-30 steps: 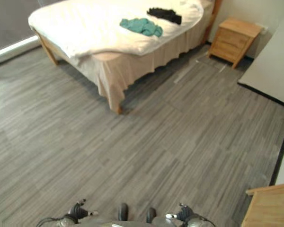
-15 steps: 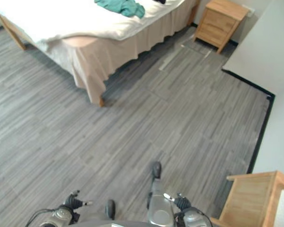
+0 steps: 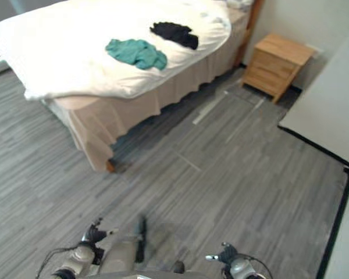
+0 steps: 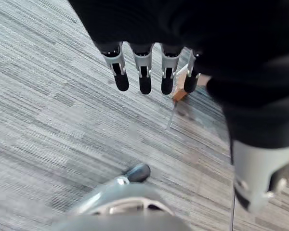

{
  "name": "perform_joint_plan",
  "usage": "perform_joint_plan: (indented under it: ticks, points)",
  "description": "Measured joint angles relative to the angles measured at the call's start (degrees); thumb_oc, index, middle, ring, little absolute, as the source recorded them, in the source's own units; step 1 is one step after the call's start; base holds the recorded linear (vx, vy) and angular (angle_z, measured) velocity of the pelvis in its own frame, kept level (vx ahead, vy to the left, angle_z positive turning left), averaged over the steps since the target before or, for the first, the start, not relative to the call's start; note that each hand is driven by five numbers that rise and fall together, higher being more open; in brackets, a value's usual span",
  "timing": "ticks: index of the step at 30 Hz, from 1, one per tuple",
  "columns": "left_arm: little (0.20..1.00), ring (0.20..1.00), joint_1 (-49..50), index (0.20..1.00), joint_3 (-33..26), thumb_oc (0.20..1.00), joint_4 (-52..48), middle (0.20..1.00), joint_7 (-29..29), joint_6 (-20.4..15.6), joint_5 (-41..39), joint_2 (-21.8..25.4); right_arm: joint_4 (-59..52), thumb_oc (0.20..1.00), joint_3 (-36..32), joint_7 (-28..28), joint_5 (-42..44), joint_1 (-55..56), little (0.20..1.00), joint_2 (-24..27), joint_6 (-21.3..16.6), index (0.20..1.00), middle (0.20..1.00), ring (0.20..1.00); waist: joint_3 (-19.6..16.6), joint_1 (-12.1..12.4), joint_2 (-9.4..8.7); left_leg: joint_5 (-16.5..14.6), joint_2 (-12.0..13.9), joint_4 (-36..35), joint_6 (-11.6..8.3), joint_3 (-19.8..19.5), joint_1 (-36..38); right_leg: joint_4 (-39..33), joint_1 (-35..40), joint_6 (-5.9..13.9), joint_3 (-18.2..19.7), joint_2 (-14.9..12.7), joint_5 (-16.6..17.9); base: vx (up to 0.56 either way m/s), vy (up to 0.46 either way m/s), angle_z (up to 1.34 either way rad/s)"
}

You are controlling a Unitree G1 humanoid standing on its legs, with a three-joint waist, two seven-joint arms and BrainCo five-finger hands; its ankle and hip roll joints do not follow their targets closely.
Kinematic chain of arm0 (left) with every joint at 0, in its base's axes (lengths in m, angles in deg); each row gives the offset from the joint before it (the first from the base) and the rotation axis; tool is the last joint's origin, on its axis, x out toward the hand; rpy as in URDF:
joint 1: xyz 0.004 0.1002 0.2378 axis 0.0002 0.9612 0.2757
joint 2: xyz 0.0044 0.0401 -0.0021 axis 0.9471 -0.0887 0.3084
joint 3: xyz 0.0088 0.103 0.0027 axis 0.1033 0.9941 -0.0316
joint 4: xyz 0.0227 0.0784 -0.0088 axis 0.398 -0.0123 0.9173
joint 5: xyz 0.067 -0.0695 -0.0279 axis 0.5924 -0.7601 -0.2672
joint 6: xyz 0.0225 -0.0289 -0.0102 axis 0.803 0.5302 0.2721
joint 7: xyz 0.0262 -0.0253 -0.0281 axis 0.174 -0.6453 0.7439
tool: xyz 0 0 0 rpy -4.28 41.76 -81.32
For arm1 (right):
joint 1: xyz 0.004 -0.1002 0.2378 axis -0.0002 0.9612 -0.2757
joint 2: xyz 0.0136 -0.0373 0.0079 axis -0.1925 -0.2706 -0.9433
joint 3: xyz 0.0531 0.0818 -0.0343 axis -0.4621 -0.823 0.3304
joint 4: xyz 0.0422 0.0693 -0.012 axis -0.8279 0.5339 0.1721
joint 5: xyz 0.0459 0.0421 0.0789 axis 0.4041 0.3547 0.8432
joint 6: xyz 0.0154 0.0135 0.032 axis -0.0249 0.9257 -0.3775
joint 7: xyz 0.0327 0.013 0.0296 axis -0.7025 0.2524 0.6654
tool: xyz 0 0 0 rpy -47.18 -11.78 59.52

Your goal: Tidy up the quilt and then pick up the clothes from the bed and put them into the laundry hamper.

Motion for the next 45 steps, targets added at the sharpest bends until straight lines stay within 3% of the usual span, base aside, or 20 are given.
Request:
perform_joint_plan:
  ticks: [1,2,3,4,5,6,7,9,10,11,13,16,18,19,21,24,25,32,36,45]
  points:
    - [1.000,1.000,0.22,1.000,0.10,1.000,0.11,1.000,0.05,0.15,0.01,0.14,-0.23,1.000,-0.70,-0.08,-0.17,0.86,1.000,-0.69,-0.02,1.000,1.000,1.000,-0.28,0.74,-0.38,0.39,-0.45,1.28,1.64,1.37,-0.05,-0.01,1.51,-0.62,-0.12,0.49,-1.15,0.70,0.150,0.22]
    - [1.000,1.000,1.52,1.000,-1.63,1.000,1.65,1.000,-0.06,0.45,0.02,0.46,-0.32,1.000,-0.56,-0.42,-1.47,2.41,1.000,-2.48,0.04,1.000,1.000,1.000,-1.78,1.77,-1.79,-1.69,-0.92,4.04,5.49,4.78,1.31,1.18,4.37,0.85,0.36,1.38,-3.67,0.52,0.122,0.14]
    - [1.000,1.000,2.07,1.000,-2.25,1.000,3.29,1.000,-0.07,0.66,0.07,0.43,-0.34,1.000,0.05,-0.34,-2.12,2.51,1.000,-3.07,0.05,1.000,1.000,1.000,-1.72,1.49,-0.55,1.50,-0.39,4.73,11.49,3.20,2.87,7.50,3.93,2.18,-0.64,2.24,-5.25,0.47,0.087,0.26]
    - [1.000,1.000,2.29,1.000,-1.99,1.000,4.45,1.000,-0.12,1.23,0.11,0.75,-0.14,1.000,0.12,-0.42,-2.31,3.18,1.000,-4.08,-0.14,1.000,1.000,1.000,-2.06,0.89,-1.17,2.82,-0.32,4.15,12.37,1.66,4.68,17.25,1.16,3.88,-1.17,1.35,-5.88,0.26,0.044,0.44]
    - [1.000,1.000,3.04,1.000,-1.15,1.000,5.74,1.000,-0.27,1.66,0.33,1.30,-0.32,1.000,-0.91,-0.49,-2.57,3.58,1.000,-4.07,-0.42,1.000,1.000,1.000,-2.18,-0.15,-1.30,3.63,0.03,-0.26,13.77,-0.66,9.95,35.74,-5.39,11.04,-0.74,-0.81,-3.45,0.43,0.060,0.51]
    - [1.000,1.000,2.36,1.000,-0.83,1.000,7.29,1.000,-0.31,1.82,0.71,1.57,-1.47,1.000,-1.34,-0.67,-2.48,3.20,1.000,-3.59,-1.09,1.000,1.000,1.000,-1.89,-0.94,-0.96,3.33,0.07,-0.44,13.12,-2.52,11.20,48.46,-11.61,13.52,0.05,-1.73,-1.89,0.46,0.106,0.83]
    - [1.000,1.000,2.17,1.000,-0.68,1.000,7.77,1.000,-0.32,2.38,0.76,1.86,-3.76,1.000,-1.52,-0.73,-2.55,2.69,1.000,-3.25,-1.28,1.000,1.000,1.000,-1.82,-2.47,-0.84,3.60,-0.18,-1.40,12.63,-4.40,12.71,53.36,-16.13,13.09,0.26,-2.62,-2.06,0.66,0.019,0.97]
    - [1.000,1.000,-0.73,1.000,0.52,1.000,6.64,1.000,-0.18,2.38,0.83,1.86,-7.06,1.000,-1.66,-1.04,-3.28,1.63,1.000,-1.47,-0.79,1.000,1.000,1.000,-0.29,-3.59,1.50,0.62,-2.20,-3.52,10.89,-12.77,18.90,44.38,-24.98,8.73,-0.70,-6.62,-4.40,0.61,-0.135,1.65]
    - [1.000,1.000,-1.90,1.000,0.76,1.000,5.88,1.000,-0.11,1.98,0.83,1.89,-7.17,1.000,-1.40,-1.01,-3.78,1.31,1.000,-0.88,-0.84,1.000,1.000,1.000,0.38,-4.41,2.39,-0.42,-2.63,-3.52,10.23,-14.31,20.57,35.39,-26.10,8.02,-0.09,-7.35,-4.42,0.40,-0.226,2.01]
    - [1.000,1.000,-1.88,1.000,0.80,1.000,4.80,1.000,-0.11,1.38,0.85,2.36,-7.00,1.000,-1.92,-0.82,-3.91,0.57,1.000,-0.61,-1.25,1.000,1.000,1.000,0.70,-3.81,2.65,-2.61,-3.84,-3.52,7.01,-15.53,22.63,26.99,-28.27,8.55,2.98,-8.34,-3.90,0.57,-0.321,1.43]
    - [1.000,1.000,-2.46,1.000,0.89,1.000,6.00,1.000,-0.15,1.30,1.00,3.09,-6.56,1.000,-3.21,-0.54,-3.84,0.05,1.000,-0.64,-1.47,1.000,1.000,1.000,0.74,-4.13,2.07,-3.44,-5.10,-3.50,7.20,-18.06,25.22,12.19,-29.40,8.86,9.43,-9.48,2.40,0.47,-0.304,1.46]
    - [1.000,1.000,-1.90,1.000,0.53,1.000,6.99,1.000,-0.01,1.53,1.12,4.64,-5.47,1.000,-5.68,-0.35,-3.64,0.10,1.000,-1.03,-1.65,1.000,1.000,1.000,1.00,-4.56,1.22,-6.10,-4.55,-3.48,6.07,-22.22,27.60,3.44,-30.23,8.15,16.98,-9.92,9.91,0.37,-0.259,1.63]
    - [1.000,1.000,0.23,1.000,0.65,1.000,7.16,1.000,0.01,1.43,1.14,6.73,-4.05,1.000,-6.11,-0.30,-3.66,-0.13,1.000,-2.84,-0.74,1.000,1.000,1.000,0.70,-4.36,-0.64,-7.92,-3.83,-3.47,3.51,-22.32,31.30,3.90,-27.85,5.87,16.32,-9.39,12.69,0.43,-0.383,1.18]
    - [1.000,1.000,2.78,1.000,-0.01,1.000,7.04,1.000,0.27,1.42,0.96,7.10,-3.75,1.000,-6.12,-0.29,-3.75,1.12,1.000,-3.39,-0.58,1.000,1.000,1.000,0.15,-4.46,-1.49,-9.69,-2.72,-3.45,1.13,-22.49,33.68,4.67,-25.67,4.35,16.83,-8.61,20.18,0.37,-0.287,0.85]
    - [1.000,1.000,5.23,1.000,-2.10,1.000,5.01,1.000,0.22,0.93,0.24,5.54,-2.88,1.000,-6.53,-0.32,-3.71,0.75,1.000,-2.02,-0.66,1.000,1.000,1.000,-0.34,-3.21,0.70,-9.88,1.90,0.07,-0.56,-21.30,32.75,1.33,-21.39,1.72,14.34,-5.22,20.14,0.20,-0.177,0.81]
    - [1.000,1.000,3.76,1.000,-3.21,1.000,-0.98,1.000,0.54,0.26,-1.50,5.26,-2.42,1.000,-8.07,-0.38,-3.58,0.35,1.000,0.89,-0.55,1.000,1.000,1.000,1.22,-2.31,-0.30,-10.12,6.43,-1.04,-3.02,-15.05,26.42,0.19,-18.79,-1.41,9.23,-4.69,18.56,0.14,-0.147,1.13]
    - [1.000,1.000,3.52,1.000,-6.50,1.000,-15.59,1.000,2.50,-0.09,-4.92,5.90,-2.29,1.000,-8.74,-0.70,-3.16,2.87,1.000,2.62,-0.83,1.000,1.000,1.000,1.77,-4.10,-0.21,-6.86,8.09,-1.04,-6.72,-8.76,20.53,-0.09,-16.85,-0.89,2.30,-5.72,15.50,0.18,-0.053,1.62]
    - [1.000,1.000,-0.51,1.000,-12.01,1.000,-45.14,1.000,6.74,-5.29,-6.49,18.65,-2.87,1.000,-10.24,-0.15,-1.95,5.25,1.000,3.68,-0.64,1.000,1.000,1.000,1.19,-3.63,2.69,-0.93,8.61,-3.87,-3.60,-10.37,16.73,-0.05,-17.80,1.88,1.86,-3.86,13.97,0.08,-0.011,0.02]
    - [1.000,1.000,-7.79,1.000,-11.30,1.000,-50.23,1.000,6.63,-6.43,-4.67,22.74,-3.42,1.000,-9.03,0.91,-2.00,6.25,1.000,3.26,-0.19,1.000,1.000,1.000,0.93,-4.70,3.33,0.73,7.02,-3.71,-2.69,-8.80,16.11,-0.06,-19.29,2.62,3.12,-5.08,15.65,-0.05,0.020,-0.14]
    - [1.000,1.000,-33.64,1.000,8.75,1.000,-42.64,1.000,7.85,-3.32,10.99,26.67,-6.99,1.000,-5.54,0.56,-2.12,-1.49,1.000,2.98,-0.81,1.000,1.000,1.000,1.65,-8.23,1.50,1.36,5.80,-3.50,-1.88,-3.34,8.69,0.23,-30.10,2.22,9.24,-5.53,19.17,-0.09,0.010,-0.32]
